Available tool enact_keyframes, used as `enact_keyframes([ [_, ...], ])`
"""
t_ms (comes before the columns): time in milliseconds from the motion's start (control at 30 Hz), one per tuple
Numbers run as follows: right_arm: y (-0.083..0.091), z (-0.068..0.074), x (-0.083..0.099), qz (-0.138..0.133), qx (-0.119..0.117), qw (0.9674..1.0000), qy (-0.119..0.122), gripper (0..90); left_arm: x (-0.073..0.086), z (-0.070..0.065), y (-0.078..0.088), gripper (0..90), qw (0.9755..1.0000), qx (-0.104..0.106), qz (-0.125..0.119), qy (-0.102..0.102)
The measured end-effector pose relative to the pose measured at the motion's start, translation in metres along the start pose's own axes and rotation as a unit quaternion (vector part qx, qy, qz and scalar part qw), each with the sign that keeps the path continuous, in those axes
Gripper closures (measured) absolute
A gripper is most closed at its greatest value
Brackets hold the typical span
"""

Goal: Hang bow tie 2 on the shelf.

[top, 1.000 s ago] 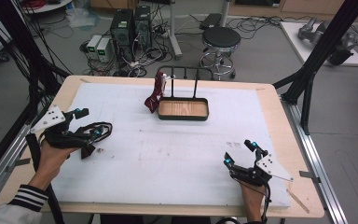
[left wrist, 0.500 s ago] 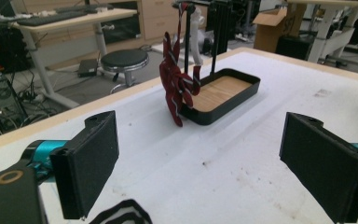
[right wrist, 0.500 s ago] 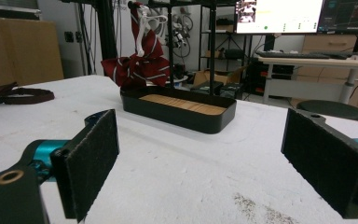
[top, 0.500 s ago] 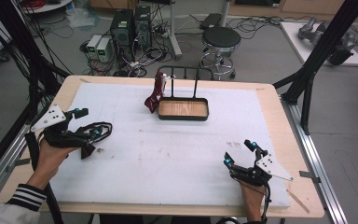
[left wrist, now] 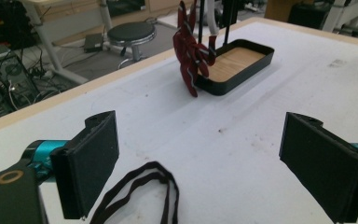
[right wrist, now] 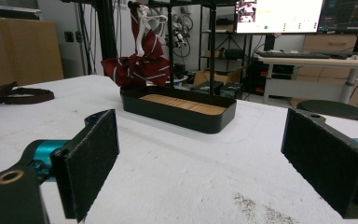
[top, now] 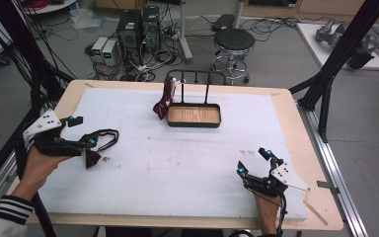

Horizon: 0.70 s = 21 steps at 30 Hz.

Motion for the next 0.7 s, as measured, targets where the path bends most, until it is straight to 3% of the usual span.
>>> enact_keyframes([
  [367, 0.0, 0.0, 0.0, 0.001, 0.0, 1.0, 0.002, 10.4, 0.008, 0.024, 0.006, 12.3, 0.999, -0.008, 0.043, 0.01],
  [700, -0.001, 0.0, 0.0, 0.001, 0.001, 1.0, 0.0, 10.4, 0.019, 0.045, -0.005, 12.3, 0.9948, -0.002, 0.1, 0.017],
])
Point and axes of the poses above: each handheld gripper's, and its own axes: y roughly backward along the jaws, x roughly out of its underside, z roughly to its left, the point moved 5 cm from there along -y, roughly forward along the jaws, and after that the axes turned 6 degrees about y, right-handed, at the moved point
